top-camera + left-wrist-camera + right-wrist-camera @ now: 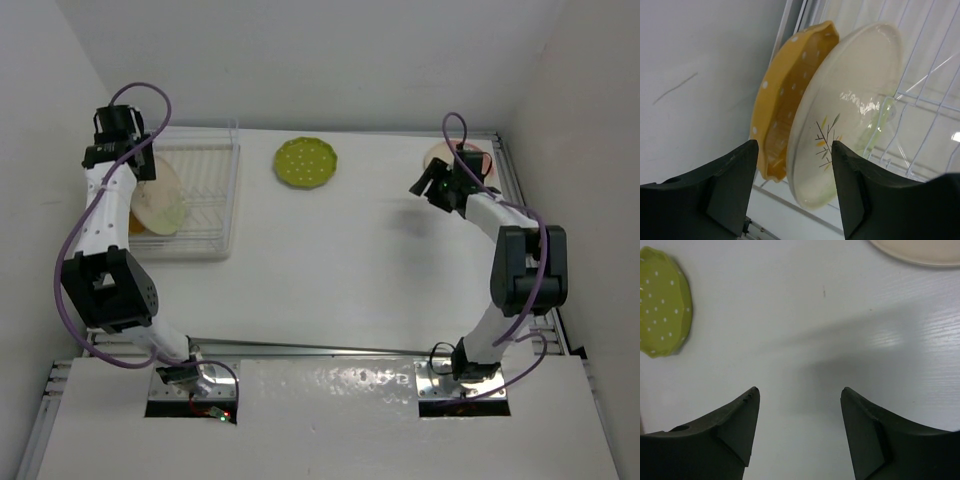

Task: Unload the plates from the dish rack

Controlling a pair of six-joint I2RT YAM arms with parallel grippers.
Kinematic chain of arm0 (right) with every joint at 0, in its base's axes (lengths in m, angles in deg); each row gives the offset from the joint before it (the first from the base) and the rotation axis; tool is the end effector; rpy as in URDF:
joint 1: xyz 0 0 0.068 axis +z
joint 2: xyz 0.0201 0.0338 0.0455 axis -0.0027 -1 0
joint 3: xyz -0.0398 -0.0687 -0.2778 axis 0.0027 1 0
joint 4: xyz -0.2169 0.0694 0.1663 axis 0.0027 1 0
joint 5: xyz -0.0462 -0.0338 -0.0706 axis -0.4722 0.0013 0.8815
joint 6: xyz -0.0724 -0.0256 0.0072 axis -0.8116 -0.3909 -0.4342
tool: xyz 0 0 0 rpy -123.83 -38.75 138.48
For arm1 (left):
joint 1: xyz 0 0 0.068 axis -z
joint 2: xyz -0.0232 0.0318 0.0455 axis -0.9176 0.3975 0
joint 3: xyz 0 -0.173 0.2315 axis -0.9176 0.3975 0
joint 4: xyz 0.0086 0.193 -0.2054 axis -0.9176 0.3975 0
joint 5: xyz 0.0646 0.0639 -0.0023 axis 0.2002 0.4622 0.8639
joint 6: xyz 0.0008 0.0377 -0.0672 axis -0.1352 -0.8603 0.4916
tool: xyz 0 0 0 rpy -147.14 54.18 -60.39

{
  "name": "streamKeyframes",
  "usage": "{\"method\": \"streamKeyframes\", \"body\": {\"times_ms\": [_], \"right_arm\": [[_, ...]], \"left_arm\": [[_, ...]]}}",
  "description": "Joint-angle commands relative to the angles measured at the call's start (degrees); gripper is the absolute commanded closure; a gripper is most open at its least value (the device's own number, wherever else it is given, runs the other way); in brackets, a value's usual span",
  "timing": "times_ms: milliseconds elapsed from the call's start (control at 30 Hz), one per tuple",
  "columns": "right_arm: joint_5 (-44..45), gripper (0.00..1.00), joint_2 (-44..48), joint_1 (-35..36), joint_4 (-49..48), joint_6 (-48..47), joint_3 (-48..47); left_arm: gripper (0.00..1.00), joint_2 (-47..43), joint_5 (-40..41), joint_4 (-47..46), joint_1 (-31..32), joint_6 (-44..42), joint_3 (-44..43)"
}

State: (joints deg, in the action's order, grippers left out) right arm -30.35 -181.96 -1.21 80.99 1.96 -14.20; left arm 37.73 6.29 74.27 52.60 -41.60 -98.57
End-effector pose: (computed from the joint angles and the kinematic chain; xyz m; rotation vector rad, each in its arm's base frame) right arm 0.4222 -0.0019 0.1828 0.6787 2.2129 0.4564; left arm 0.3848 0.1177 0.3573 -0.1884 2.3566 0.6163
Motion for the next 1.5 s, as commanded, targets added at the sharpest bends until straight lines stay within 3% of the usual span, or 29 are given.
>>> {"method": "streamKeyframes", "body": {"times_ms": [0,200,333,433,467,533,667,767,867,1000,1267,1467], "right_arm": [[-2.11,0.35,4.35,0.40,-2.06,2.17,-1.64],[-0.97,0.36,6.99,0.93,-2.24,1.57,0.82],[0.78,0.35,9.01,0.93,-0.75,-0.10,1.97],[0.96,0.35,9.63,0.93,-0.39,-0.81,2.67],[0.87,0.35,9.81,0.93,-0.39,-1.07,2.84],[0.79,0.35,9.81,0.93,-0.39,-1.25,3.02],[0.52,0.35,9.28,0.93,-0.74,-1.16,2.76],[-0.18,0.36,8.67,0.93,-0.74,-0.81,2.32],[-0.62,0.36,7.96,0.93,-0.22,-0.63,1.62],[-0.88,0.36,7.61,0.93,-0.04,-0.54,1.26],[-1.15,0.36,7.87,0.93,0.75,-1.07,1.18],[-0.62,0.36,8.49,0.93,1.37,-1.42,1.61]], "left_arm": [[0.42,-3.99,-0.07,-7.63,-0.79,2.25,4.17],[0.51,-2.51,-6.21,-7.91,-2.46,2.78,5.85],[0.67,-2.59,-9.73,-7.65,-2.37,3.83,6.82],[0.68,-2.77,-9.30,-7.21,-2.46,4.36,6.38],[0.67,-2.77,-9.12,-6.60,-2.37,4.45,5.94],[0.50,-3.47,-8.68,-6.42,-2.46,3.84,5.06],[0.28,-4.61,-8.77,-6.51,-2.37,3.04,2.96],[0.24,-5.32,-9.12,-6.16,-1.49,2.08,1.98],[0.28,-6.55,-8.85,-5.98,-1.14,1.90,1.72],[0.42,-7.34,-8.59,-5.19,-1.14,1.81,1.98],[0.46,-6.81,-2.97,-9.05,-1.14,1.28,6.90],[0.61,-5.14,-4.98,-8.88,-1.23,2.33,8.48]]}}
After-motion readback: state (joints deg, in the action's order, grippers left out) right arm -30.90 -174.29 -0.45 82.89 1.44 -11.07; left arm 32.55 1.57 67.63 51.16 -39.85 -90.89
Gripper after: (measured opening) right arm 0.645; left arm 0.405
